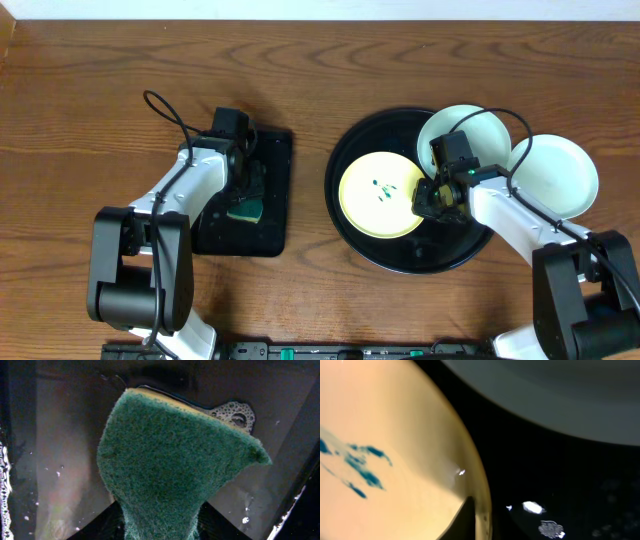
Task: Clean dirty plates on tray and stack at the side
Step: 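Lift the sponge with the left gripper and bring it to the yellow plate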
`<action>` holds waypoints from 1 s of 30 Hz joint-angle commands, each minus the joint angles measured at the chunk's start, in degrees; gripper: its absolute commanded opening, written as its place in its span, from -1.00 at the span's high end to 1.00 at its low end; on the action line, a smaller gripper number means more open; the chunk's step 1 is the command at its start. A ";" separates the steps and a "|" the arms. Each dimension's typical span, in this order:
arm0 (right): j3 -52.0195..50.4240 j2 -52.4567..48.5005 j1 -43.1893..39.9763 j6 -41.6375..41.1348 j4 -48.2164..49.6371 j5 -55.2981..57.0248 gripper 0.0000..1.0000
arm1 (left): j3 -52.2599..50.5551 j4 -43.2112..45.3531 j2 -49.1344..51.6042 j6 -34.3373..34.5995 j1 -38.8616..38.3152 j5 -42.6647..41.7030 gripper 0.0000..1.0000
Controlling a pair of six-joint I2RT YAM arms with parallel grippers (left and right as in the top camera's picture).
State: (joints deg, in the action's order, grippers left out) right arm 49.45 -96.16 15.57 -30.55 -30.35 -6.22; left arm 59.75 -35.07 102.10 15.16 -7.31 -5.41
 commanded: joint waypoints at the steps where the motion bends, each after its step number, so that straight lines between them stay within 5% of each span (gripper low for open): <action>1: -2.91 -0.61 0.39 -1.20 1.14 0.13 0.97 | -0.50 -0.04 -1.16 -0.09 0.22 0.26 -0.01; 9: -3.10 -0.61 0.39 -1.20 1.90 -0.07 0.97 | -0.50 -0.46 -1.16 -0.09 0.22 0.26 0.03; 11: -3.10 -0.61 0.39 -1.20 2.21 -0.07 0.97 | -0.50 -0.66 -1.16 -0.11 0.22 0.26 0.31; 13: -3.10 -0.61 0.39 -1.20 2.32 -0.07 0.97 | -0.50 -0.63 -1.16 -0.13 0.22 0.31 0.81; 14: -3.10 -0.61 0.39 -1.20 2.32 -0.07 0.98 | -0.50 -0.44 -1.16 -0.13 0.24 0.31 0.85; 30: -3.10 -0.61 0.39 -1.18 2.34 -0.07 0.98 | 3.50 -0.42 -8.13 -0.33 0.22 0.31 0.85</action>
State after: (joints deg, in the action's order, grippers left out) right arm 48.03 -95.20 15.44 -31.64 -28.01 -6.59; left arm 61.87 -34.70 94.78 14.98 -7.31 -5.61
